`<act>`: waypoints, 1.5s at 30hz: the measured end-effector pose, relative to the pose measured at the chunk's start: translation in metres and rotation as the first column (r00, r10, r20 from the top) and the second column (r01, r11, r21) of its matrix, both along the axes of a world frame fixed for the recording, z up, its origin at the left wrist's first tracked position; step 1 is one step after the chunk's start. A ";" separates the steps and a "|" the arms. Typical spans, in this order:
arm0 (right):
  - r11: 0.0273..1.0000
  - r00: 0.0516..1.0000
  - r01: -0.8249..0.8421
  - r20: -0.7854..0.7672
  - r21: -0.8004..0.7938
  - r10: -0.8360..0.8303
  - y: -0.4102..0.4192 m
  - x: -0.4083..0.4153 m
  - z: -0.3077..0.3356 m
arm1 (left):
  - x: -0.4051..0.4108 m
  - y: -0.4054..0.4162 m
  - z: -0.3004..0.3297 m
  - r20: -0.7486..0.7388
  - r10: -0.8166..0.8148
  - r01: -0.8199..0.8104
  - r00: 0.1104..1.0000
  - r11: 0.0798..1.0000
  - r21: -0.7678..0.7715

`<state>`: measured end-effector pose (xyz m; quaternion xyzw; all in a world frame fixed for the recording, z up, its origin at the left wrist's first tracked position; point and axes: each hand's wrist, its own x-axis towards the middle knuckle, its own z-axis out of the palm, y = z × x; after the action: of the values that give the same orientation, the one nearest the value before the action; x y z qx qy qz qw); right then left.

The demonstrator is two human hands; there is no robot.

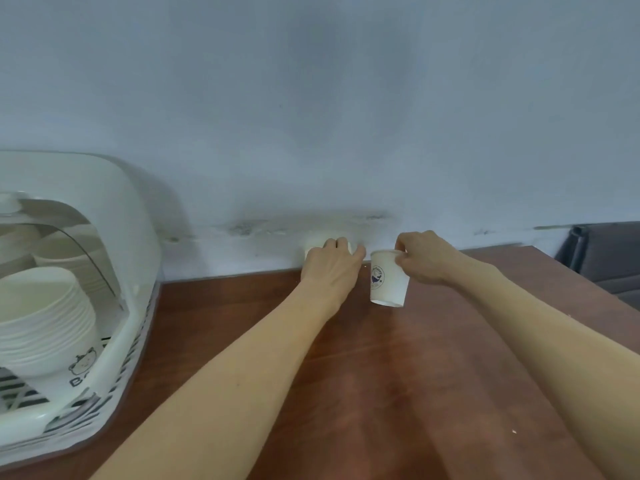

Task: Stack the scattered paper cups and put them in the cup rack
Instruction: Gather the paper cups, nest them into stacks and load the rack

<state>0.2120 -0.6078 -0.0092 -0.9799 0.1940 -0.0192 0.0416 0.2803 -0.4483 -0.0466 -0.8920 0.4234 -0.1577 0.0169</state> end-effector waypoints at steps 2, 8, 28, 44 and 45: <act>0.999 1.000 -0.014 0.002 -0.033 0.014 0.002 -0.005 0.002 | 0.002 -0.006 0.000 0.018 0.026 -0.027 1.000 0.998 0.052; 0.998 0.999 -0.038 0.023 -0.055 0.039 0.010 -0.017 0.006 | -0.002 -0.004 0.009 0.050 0.053 -0.060 0.997 0.986 0.158; 0.999 0.990 0.014 0.142 -0.043 -0.007 0.114 -0.089 0.076 | -0.087 0.137 0.084 -0.050 0.122 -0.129 0.991 0.979 -0.157; 0.982 0.937 -0.182 0.293 -0.058 0.191 0.242 -0.131 0.106 | -0.148 0.292 0.122 -0.054 0.244 -0.246 0.968 0.892 -0.378; 0.978 0.930 -0.201 0.303 -0.056 0.208 0.251 -0.131 0.107 | -0.152 0.302 0.123 -0.058 0.257 -0.258 0.965 0.881 -0.396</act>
<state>0.0813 -0.3568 0.0975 -0.9803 0.0820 -0.1692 0.0611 0.1282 -0.1460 0.0768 -0.9250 0.2600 -0.2357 -0.1457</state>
